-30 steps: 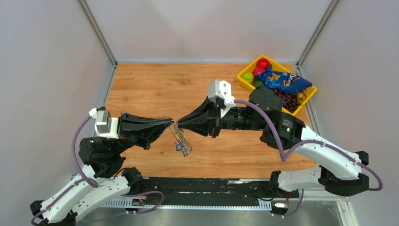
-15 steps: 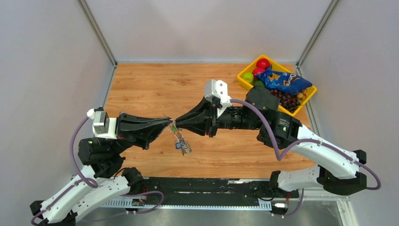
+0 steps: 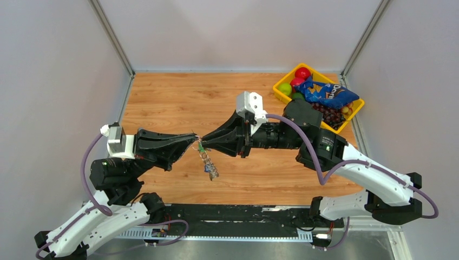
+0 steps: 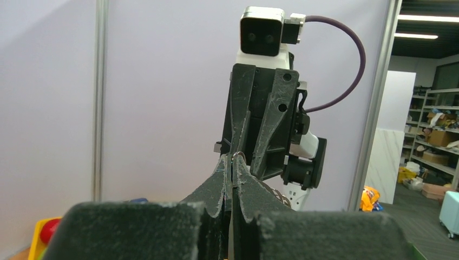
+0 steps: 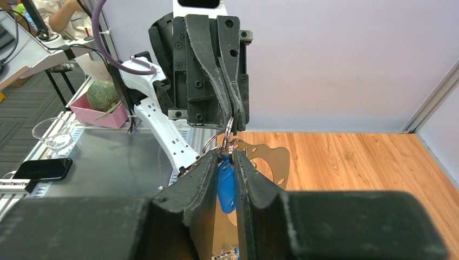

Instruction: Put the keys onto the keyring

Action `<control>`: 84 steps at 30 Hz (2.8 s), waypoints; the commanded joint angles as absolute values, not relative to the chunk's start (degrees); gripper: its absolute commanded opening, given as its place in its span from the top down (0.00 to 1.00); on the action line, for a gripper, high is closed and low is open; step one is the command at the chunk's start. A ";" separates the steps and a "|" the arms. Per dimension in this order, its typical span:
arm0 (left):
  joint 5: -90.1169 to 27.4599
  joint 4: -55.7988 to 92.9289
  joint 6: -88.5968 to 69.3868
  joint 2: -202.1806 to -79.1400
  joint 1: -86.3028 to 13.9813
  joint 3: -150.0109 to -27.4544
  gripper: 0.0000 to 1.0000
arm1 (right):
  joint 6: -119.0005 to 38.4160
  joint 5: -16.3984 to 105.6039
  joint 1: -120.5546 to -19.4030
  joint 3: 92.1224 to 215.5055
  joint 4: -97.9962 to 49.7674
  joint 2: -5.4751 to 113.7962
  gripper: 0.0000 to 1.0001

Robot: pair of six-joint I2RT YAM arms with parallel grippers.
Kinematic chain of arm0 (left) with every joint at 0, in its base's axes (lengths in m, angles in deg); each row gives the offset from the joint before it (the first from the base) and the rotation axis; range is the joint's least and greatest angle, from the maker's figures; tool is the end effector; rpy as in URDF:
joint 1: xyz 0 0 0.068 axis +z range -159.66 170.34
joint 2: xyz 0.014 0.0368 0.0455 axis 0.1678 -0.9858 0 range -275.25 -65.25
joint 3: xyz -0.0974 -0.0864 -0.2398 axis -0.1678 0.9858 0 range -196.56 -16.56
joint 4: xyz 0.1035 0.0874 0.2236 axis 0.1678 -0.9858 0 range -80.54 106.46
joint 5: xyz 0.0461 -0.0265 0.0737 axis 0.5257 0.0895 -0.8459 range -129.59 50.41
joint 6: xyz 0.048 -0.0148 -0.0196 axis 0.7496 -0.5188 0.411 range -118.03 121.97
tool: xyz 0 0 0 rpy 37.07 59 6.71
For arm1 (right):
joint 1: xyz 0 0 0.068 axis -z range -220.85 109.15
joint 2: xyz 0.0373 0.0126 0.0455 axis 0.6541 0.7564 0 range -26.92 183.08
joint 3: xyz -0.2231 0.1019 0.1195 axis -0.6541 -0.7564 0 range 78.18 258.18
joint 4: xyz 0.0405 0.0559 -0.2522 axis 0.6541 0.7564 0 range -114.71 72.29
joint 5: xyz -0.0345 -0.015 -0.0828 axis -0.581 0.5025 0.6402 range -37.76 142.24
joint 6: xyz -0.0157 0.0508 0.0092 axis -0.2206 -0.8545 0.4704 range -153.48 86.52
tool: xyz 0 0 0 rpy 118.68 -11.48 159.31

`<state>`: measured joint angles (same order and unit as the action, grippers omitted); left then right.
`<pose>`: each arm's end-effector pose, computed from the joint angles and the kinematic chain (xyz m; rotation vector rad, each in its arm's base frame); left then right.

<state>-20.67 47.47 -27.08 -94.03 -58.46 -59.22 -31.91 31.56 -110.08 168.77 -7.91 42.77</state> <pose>0.0495 -0.0740 0.4336 0.4834 0.7819 -1.4011 0.0744 0.2316 0.5122 -1.1826 1.1227 1.1996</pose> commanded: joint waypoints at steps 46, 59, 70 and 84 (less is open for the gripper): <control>-20.43 49.73 -26.32 -92.94 -58.49 -59.07 1.00 | -32.25 33.11 -110.53 167.88 -11.51 42.60 1.00; -13.18 25.89 -22.51 -91.58 -58.45 -67.56 0.63 | -31.86 33.93 -110.37 172.63 1.75 43.21 1.00; -8.76 0.93 -14.40 -93.59 -58.46 -76.68 0.46 | -31.57 28.74 -110.31 173.33 13.74 44.18 1.00; -5.48 -17.12 -10.35 -102.65 -58.48 -83.27 0.44 | -30.22 26.09 -110.24 176.39 23.30 48.02 1.00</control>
<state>-6.77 -11.05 -12.29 -101.20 -58.44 -80.22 -31.28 26.59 -110.15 173.07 22.69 47.86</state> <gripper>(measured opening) 0.562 0.005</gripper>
